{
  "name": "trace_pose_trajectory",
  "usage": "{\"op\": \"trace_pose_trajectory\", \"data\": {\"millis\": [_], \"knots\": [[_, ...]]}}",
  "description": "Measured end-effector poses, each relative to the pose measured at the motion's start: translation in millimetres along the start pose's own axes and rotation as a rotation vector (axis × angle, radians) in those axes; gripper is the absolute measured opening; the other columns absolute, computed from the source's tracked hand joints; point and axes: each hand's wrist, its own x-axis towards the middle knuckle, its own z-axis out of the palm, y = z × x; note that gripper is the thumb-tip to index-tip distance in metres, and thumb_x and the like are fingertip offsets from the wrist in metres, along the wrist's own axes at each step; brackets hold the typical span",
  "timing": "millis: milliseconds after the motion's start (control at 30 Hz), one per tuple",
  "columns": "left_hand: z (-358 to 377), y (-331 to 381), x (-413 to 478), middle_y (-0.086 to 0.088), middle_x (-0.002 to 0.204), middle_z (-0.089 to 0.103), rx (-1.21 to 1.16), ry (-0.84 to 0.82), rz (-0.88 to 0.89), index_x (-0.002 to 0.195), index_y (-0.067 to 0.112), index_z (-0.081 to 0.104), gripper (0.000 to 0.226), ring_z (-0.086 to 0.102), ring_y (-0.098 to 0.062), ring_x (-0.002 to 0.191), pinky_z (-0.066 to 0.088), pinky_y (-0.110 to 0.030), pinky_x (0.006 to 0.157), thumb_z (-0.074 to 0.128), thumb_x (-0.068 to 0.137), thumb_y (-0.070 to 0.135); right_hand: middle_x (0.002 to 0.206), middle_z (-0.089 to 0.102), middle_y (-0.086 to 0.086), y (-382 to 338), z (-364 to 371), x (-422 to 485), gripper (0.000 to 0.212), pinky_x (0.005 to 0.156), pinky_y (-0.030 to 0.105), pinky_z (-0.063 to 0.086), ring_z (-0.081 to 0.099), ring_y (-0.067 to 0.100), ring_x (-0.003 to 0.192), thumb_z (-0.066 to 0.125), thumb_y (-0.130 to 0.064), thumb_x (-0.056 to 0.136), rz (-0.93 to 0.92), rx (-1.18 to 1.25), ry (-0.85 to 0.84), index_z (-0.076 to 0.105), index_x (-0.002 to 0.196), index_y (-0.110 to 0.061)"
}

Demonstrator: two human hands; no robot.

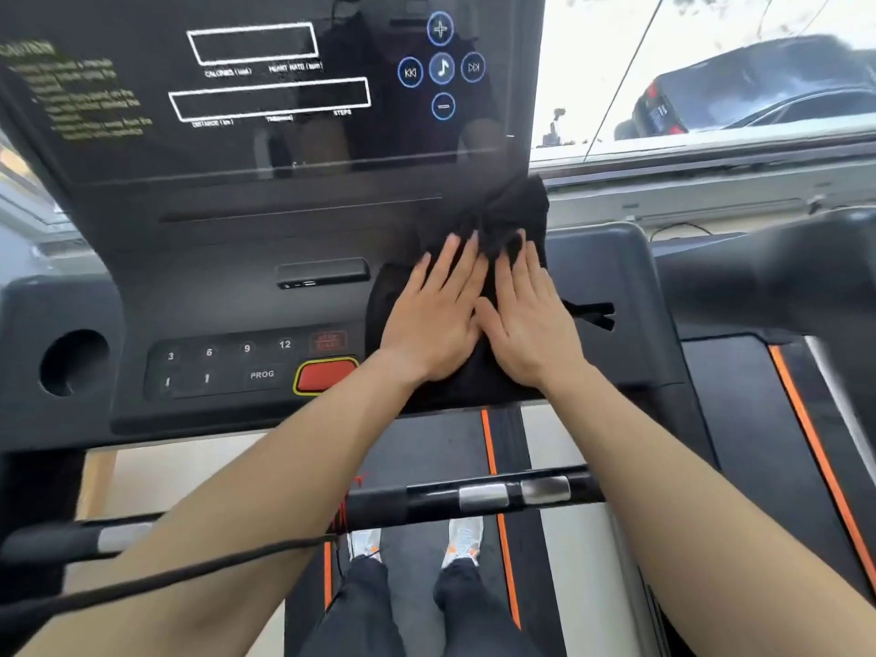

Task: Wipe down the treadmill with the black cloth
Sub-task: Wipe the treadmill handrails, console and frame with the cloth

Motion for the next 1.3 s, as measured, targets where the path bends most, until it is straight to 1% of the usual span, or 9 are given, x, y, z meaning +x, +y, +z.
{"op": "trace_pose_trajectory", "data": {"millis": [100, 200, 433, 633, 733, 833, 967, 1067, 1300], "knots": [[3.8, 1.9, -24.1, -0.006, 0.169, 0.005, -0.012, -0.034, 0.098, 0.160, 0.012, 0.011, 0.067, -0.001, -0.024, 0.155, 0.008, -0.044, 0.125, 0.015, 0.100, 0.041, 0.167, 0.001, 0.015, -9.5, 10.4, -35.3, 0.078, 0.125, 0.044, 0.009, -0.003, 0.027, 0.154, 0.014, -0.055, 0.099, 0.038, -0.049, 0.004, 0.005, 0.159, -0.007], [7.8, -18.6, -66.8, -0.004, 0.167, 0.015, -0.022, -0.044, 0.118, 0.160, 0.012, 0.017, 0.065, 0.008, -0.021, 0.155, 0.012, -0.041, 0.125, 0.022, 0.104, 0.046, 0.167, 0.007, 0.015, -37.3, 20.5, -57.1, 0.076, 0.125, 0.042, 0.007, 0.003, 0.028, 0.154, 0.019, -0.054, 0.099, -0.007, -0.160, -0.015, 0.015, 0.159, -0.006], [15.0, -128.5, -162.3, -0.009, 0.163, 0.027, -0.010, -0.016, -0.129, 0.156, 0.008, 0.030, 0.062, 0.021, -0.023, 0.152, 0.023, -0.043, 0.122, 0.024, 0.103, 0.040, 0.165, 0.010, 0.021, -166.8, 62.6, -19.0, 0.076, 0.124, 0.044, 0.010, 0.007, 0.031, 0.154, 0.024, -0.057, 0.101, -0.269, -0.149, -0.081, 0.020, 0.158, -0.006], [22.4, -207.7, -225.4, -0.009, 0.165, 0.023, -0.030, -0.019, -0.375, 0.157, 0.007, 0.025, 0.061, 0.017, -0.022, 0.153, 0.018, -0.044, 0.124, 0.020, 0.102, 0.035, 0.166, 0.002, 0.018, -272.4, 93.6, 11.7, 0.074, 0.125, 0.042, 0.005, -0.001, 0.027, 0.154, 0.023, -0.055, 0.102, -0.429, -0.118, -0.123, 0.014, 0.158, -0.007], [21.5, -211.4, -230.9, -0.011, 0.166, 0.020, -0.049, -0.015, -0.506, 0.158, 0.006, 0.022, 0.063, 0.013, -0.024, 0.154, 0.013, -0.047, 0.124, 0.018, 0.101, 0.034, 0.167, 0.001, 0.014, -287.4, 96.5, 18.6, 0.070, 0.125, 0.040, 0.003, -0.002, 0.024, 0.155, 0.021, -0.051, 0.104, -0.493, -0.140, -0.155, 0.012, 0.159, -0.009], [17.4, -178.0, -209.7, -0.020, 0.160, 0.030, -0.039, 0.002, -0.534, 0.153, 0.000, 0.030, 0.064, 0.021, -0.036, 0.151, 0.023, -0.055, 0.119, 0.025, 0.097, 0.033, 0.167, 0.009, 0.013, -252.2, 86.3, 12.2, 0.067, 0.124, 0.039, 0.007, 0.006, 0.023, 0.154, 0.024, -0.050, 0.103, -0.521, -0.152, -0.133, 0.020, 0.158, -0.011], [14.6, -99.3, -154.6, -0.018, 0.158, 0.035, -0.054, 0.015, -0.341, 0.152, 0.002, 0.033, 0.065, 0.024, -0.036, 0.150, 0.026, -0.052, 0.119, 0.027, 0.098, 0.037, 0.167, 0.009, 0.011, -149.2, 51.4, -9.5, 0.074, 0.125, 0.041, 0.010, 0.006, 0.022, 0.155, 0.018, -0.058, 0.101, -0.378, -0.180, -0.120, 0.019, 0.159, -0.011], [9.0, -34.5, -106.3, -0.013, 0.162, 0.031, -0.057, -0.005, -0.134, 0.155, 0.007, 0.030, 0.066, 0.019, -0.031, 0.152, 0.019, -0.048, 0.122, 0.027, 0.100, 0.042, 0.167, 0.005, 0.011, -68.5, 20.6, -36.6, 0.077, 0.125, 0.040, 0.009, 0.002, 0.022, 0.155, 0.013, -0.061, 0.101, -0.239, -0.237, -0.119, 0.014, 0.159, -0.011], [3.0, 68.6, -16.6, -0.006, 0.168, 0.012, -0.068, -0.048, 0.133, 0.159, 0.014, 0.020, 0.065, 0.007, -0.025, 0.155, 0.010, -0.044, 0.124, 0.025, 0.103, 0.046, 0.163, 0.024, 0.016, 48.2, -11.0, -79.9, 0.077, 0.123, 0.045, 0.017, 0.017, 0.028, 0.153, 0.006, -0.058, 0.101, 0.102, -0.262, -0.091, 0.023, 0.157, -0.008]]}}
